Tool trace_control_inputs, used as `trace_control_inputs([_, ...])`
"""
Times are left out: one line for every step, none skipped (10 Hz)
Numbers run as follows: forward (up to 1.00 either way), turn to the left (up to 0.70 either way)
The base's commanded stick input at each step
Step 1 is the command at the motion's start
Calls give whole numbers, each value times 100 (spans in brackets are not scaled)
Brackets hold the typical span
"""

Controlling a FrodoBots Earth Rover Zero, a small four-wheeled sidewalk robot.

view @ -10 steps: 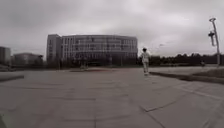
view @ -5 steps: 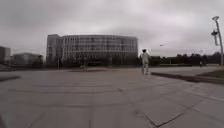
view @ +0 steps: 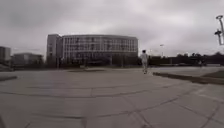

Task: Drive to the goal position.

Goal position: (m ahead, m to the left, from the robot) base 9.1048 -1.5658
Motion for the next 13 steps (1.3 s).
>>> trace_control_inputs([70, 0])
trace_control_inputs([70, 0])
trace_control_inputs([70, 0])
trace_control_inputs([70, 0])
trace_control_inputs([70, 0])
trace_control_inputs([70, 0])
trace_control_inputs([70, 0])
trace_control_inputs([70, 14])
trace_control_inputs([70, 21])
trace_control_inputs([70, 17])
trace_control_inputs([70, 4])
trace_control_inputs([70, 0])
trace_control_inputs([70, 3])
